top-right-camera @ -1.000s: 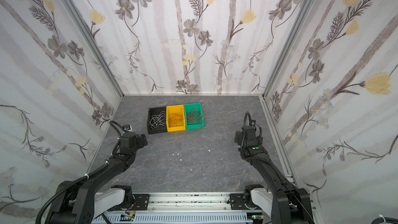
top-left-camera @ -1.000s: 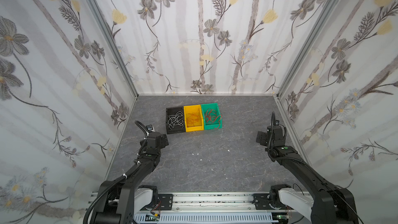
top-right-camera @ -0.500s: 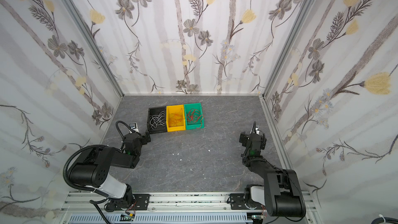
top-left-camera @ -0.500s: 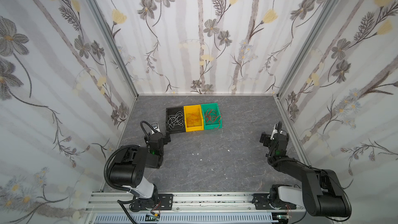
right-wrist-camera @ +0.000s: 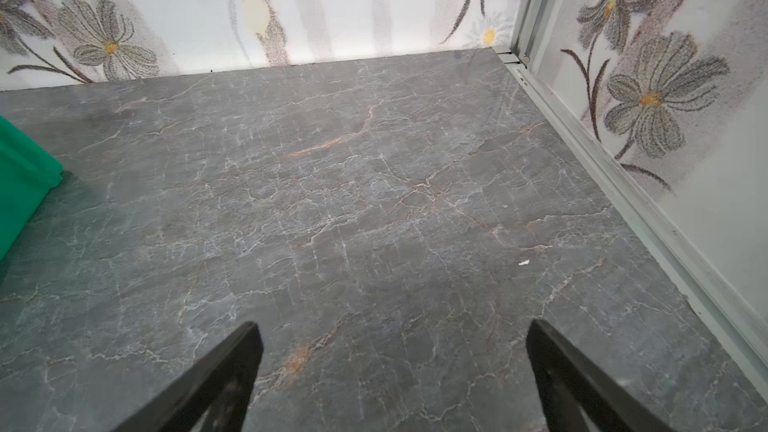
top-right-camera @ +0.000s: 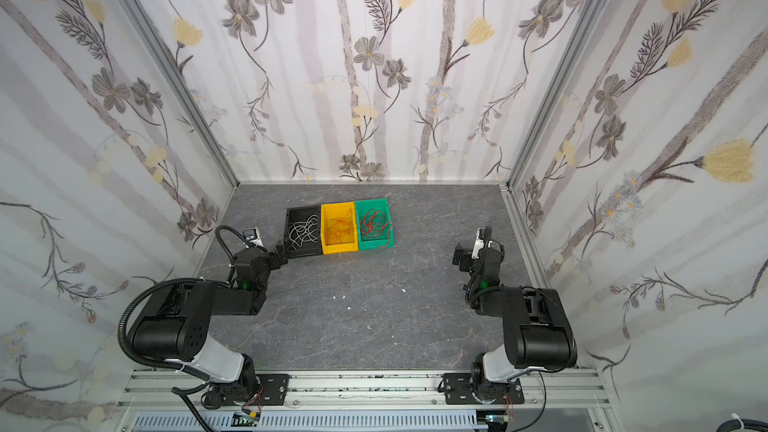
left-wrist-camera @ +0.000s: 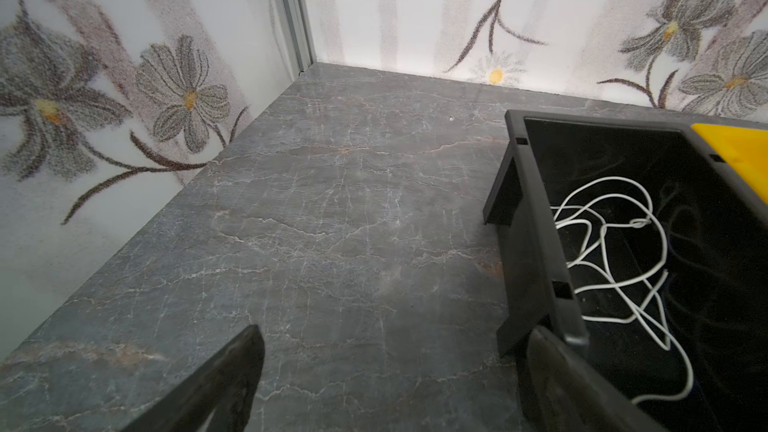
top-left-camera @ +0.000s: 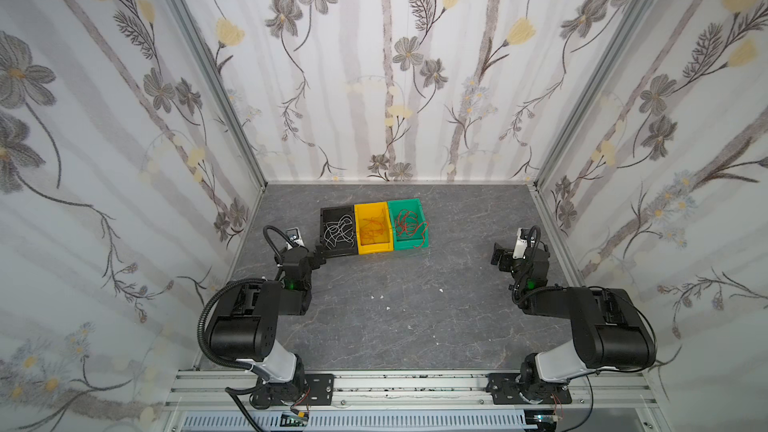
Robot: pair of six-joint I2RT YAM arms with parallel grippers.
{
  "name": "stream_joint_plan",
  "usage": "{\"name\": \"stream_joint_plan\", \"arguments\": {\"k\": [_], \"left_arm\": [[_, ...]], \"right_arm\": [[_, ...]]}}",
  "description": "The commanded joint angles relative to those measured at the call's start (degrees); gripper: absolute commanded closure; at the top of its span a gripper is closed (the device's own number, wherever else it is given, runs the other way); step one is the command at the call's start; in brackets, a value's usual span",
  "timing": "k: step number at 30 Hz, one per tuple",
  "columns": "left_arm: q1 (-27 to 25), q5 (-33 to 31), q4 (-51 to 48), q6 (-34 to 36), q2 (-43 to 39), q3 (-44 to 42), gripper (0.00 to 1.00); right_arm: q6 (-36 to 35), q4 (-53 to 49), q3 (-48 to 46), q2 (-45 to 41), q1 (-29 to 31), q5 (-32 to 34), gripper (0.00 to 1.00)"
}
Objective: Untangle the cables
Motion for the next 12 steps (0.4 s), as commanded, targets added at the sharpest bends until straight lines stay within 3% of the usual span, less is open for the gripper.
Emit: {"name": "stream_joint_plan", "arguments": {"k": [1, 12], "left_arm": [[0.0, 0.1, 0.3, -0.6, -0.2, 0.2, 0.0], [0.1, 0.2, 0.2, -0.6, -0.2, 0.3, 0.0]], "right_arm": [[-1.4, 1.6, 0.1, 0.1, 0.1, 0.9, 0.01], [-1.6, 1.0, 0.4, 0.2, 0.4, 0.9, 0.01]]}}
